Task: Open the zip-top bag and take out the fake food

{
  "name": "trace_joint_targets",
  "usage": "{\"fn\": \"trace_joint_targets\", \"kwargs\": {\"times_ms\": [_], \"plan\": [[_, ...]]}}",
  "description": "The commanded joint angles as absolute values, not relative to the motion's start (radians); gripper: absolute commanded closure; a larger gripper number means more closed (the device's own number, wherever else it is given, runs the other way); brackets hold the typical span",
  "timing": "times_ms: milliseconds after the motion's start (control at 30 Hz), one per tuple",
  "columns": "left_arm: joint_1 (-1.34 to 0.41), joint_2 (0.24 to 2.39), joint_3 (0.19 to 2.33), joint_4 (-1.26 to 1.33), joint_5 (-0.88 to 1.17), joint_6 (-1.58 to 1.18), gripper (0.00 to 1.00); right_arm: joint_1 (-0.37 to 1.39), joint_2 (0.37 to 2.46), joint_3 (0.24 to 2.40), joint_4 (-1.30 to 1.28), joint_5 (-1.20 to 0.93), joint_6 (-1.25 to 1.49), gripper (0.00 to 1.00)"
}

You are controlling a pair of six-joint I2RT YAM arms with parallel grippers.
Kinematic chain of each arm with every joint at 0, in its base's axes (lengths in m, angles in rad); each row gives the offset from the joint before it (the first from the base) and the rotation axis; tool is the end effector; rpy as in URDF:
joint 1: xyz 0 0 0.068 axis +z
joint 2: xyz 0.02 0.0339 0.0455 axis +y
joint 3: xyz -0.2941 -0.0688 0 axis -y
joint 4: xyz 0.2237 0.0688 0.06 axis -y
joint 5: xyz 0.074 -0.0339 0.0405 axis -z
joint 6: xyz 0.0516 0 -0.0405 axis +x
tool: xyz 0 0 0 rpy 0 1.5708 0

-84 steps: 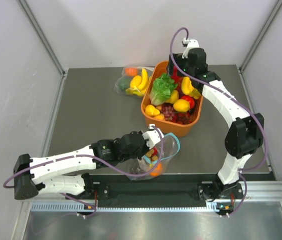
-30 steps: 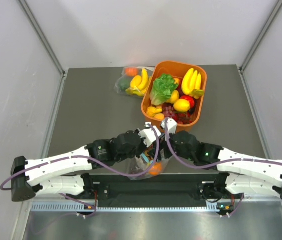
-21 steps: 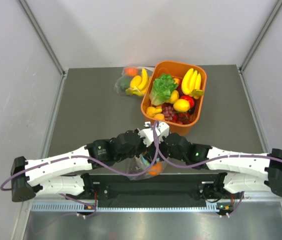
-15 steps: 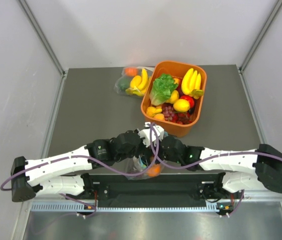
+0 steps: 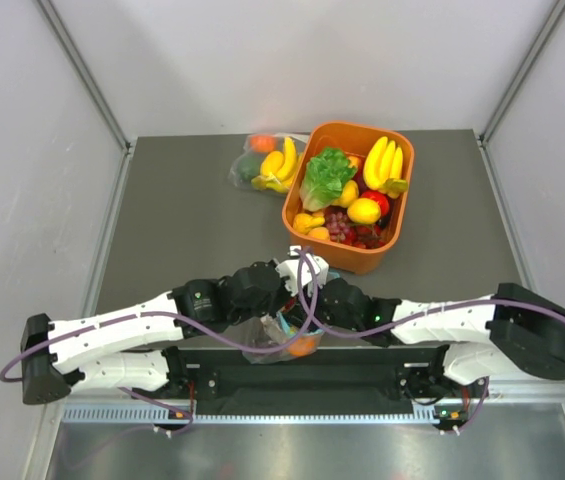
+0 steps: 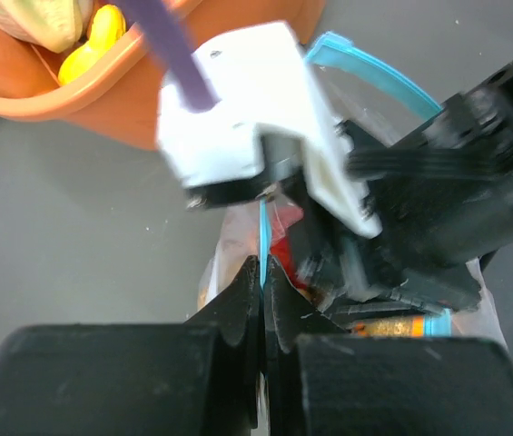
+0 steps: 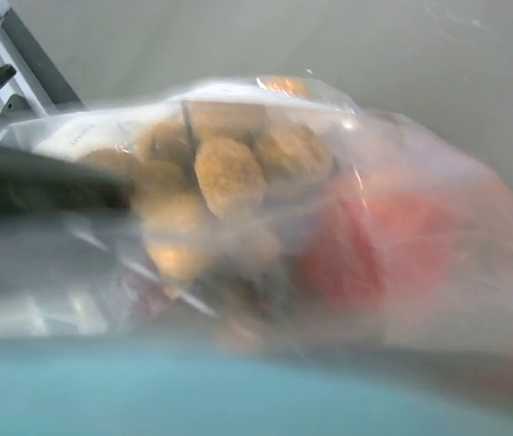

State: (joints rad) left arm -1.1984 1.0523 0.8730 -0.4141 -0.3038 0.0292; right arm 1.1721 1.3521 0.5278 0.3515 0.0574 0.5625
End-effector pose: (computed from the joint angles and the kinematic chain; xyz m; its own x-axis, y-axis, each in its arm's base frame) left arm 0.0898 -0.1874 0.3192 -0.1801 0.5375 -0.8238 0.8042 0.5627 0.1914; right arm 0.1052 0.2420 0.2200 -0.6296 -0.1232 -0.7671 -0.6672 0.5915 0.4527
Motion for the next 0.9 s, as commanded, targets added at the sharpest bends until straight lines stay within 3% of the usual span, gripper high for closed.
{"fn": "trace_joint_targets", "kwargs": {"times_ms": [0, 433, 867], "plan": [[-1.201, 1.017, 0.888, -0.354, -0.305, 0.041, 1.00, 1.195, 1.252, 0.493, 0.354, 0.107, 0.574, 1.00], [-1.201, 1.008, 0.888, -0.353, -0.337, 0.046, 1.00, 1.195, 0.698, 0.425, -0.047, 0.354, 0.586, 1.00], [-1.198, 1.032, 0.890, -0.359, -0.440, 0.028, 1.00, 1.195, 0.491, 0.426, -0.221, 0.400, 0.609, 1.00]]}}
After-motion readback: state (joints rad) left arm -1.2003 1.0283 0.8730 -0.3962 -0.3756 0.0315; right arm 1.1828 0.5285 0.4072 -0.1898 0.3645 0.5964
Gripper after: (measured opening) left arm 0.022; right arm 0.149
